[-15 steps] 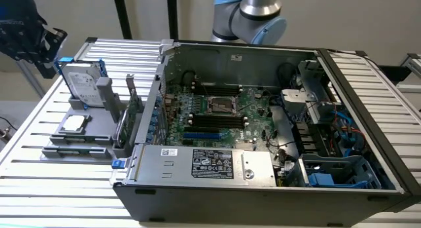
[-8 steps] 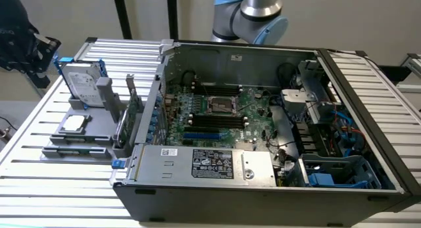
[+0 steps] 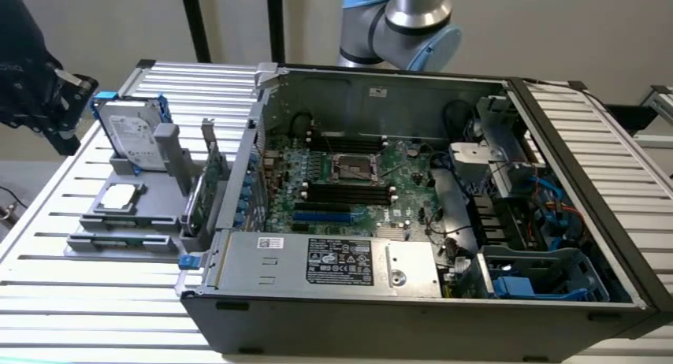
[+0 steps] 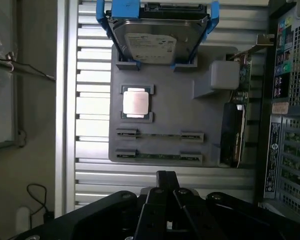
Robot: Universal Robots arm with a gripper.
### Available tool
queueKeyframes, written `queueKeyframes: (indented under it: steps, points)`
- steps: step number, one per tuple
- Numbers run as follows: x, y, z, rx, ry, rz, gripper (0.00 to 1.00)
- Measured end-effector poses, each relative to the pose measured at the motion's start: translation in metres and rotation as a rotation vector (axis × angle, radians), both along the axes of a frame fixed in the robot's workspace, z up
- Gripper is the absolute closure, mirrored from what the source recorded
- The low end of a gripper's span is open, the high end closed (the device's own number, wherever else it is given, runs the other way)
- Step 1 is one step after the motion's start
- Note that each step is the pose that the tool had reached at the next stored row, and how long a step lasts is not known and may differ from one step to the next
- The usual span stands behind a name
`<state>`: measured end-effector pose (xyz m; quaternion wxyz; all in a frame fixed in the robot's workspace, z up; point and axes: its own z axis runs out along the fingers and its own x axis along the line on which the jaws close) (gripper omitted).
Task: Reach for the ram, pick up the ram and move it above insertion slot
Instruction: 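Reach for the ram, then pick up the ram and move it above insertion slot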
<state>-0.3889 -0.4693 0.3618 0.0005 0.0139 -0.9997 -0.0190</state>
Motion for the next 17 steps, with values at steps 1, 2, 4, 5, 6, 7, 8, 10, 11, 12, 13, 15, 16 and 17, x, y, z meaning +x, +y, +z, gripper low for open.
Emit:
queueKeyframes:
  steps: [1,2,4,5,6,7,8,10,11,12,13,15,16,17]
  points:
    - [0.001,-0.0008,-0.0018,0.0,0.0,0.003,0.89]
    - [0.002,-0.0014,-0.0035,0.0,0.0,0.005,0.89]
    - [0.004,-0.0023,-0.0072,-0.0001,0.0,0.012,0.89]
    - [0.004,-0.0023,-0.009,0.0,-0.0001,0.019,0.89]
    - [0.004,-0.0023,-0.0099,-0.0001,0.0,0.032,0.89]
    - [0.004,-0.0023,-0.0102,-0.0003,0.0002,0.05,0.89]
    - [0.004,-0.0023,-0.0106,-0.0003,0.0002,0.068,0.89]
    - [0.004,-0.0023,-0.0113,-0.0001,0.0001,0.105,0.89]
    - [0.004,-0.0023,-0.0115,-0.0001,0.0,0.123,0.89]
    - [0.004,-0.0023,-0.0118,-0.0001,0.0,0.141,0.89]
    - [0.004,-0.0024,-0.0121,-0.0001,0.0,0.159,0.89]
    - [0.004,-0.0024,-0.0126,-0.0002,0.0001,0.196,0.89]
    - [0.004,-0.0024,-0.013,-0.0001,0.0,0.214,0.89]
    - [0.004,-0.0023,-0.0133,-0.0001,-0.0001,0.232,0.89]
